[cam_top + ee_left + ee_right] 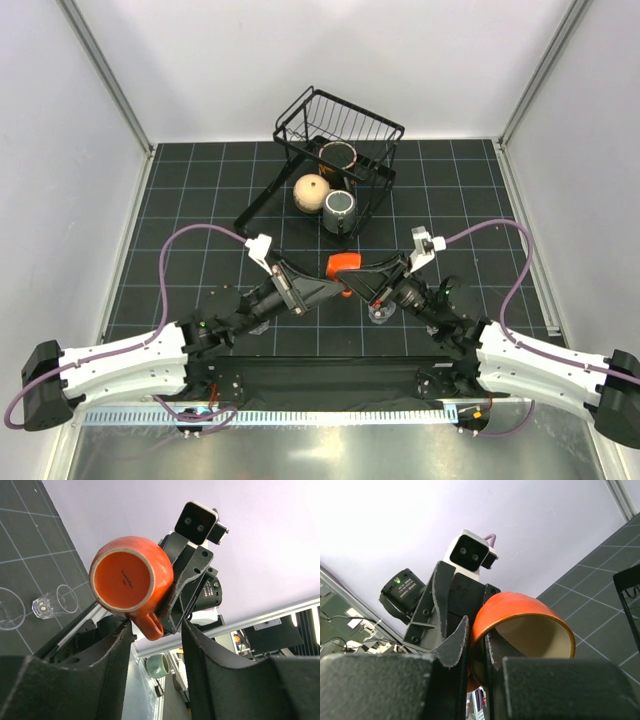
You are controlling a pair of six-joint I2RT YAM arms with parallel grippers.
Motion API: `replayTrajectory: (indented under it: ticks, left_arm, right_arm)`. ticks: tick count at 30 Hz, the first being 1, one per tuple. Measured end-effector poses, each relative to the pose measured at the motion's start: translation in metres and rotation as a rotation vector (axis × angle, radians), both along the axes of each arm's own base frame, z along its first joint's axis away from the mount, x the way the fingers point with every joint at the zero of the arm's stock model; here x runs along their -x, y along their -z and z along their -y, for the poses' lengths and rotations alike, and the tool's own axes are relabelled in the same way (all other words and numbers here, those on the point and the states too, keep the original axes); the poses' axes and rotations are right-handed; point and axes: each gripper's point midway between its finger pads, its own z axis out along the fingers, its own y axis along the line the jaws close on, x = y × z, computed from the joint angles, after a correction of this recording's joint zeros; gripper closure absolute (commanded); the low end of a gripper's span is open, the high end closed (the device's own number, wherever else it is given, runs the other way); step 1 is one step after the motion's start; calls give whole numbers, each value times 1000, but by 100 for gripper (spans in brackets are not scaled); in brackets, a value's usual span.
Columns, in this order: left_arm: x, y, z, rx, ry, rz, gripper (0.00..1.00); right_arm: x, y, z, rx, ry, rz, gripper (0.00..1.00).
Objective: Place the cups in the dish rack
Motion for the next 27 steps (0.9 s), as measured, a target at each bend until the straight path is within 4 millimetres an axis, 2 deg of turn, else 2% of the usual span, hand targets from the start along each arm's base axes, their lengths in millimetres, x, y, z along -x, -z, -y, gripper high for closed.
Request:
replayTrajectory:
  ticks: [11,22,25,27]
  left_arm:
    - [1,2,4,3,16,-18,74]
    - [1,9,6,-10,21,-57,76]
    - [1,10,6,-7,20,-81,100]
    - [0,10,5,0,14,-102,100]
  right_arm:
    - [6,-7,1,-37,-10,31,96]
    - [4,-2,-5,10,17,82,96]
    - [4,-1,-6,28,28,107,96]
    - [3,-2,-7,47,42,135,96]
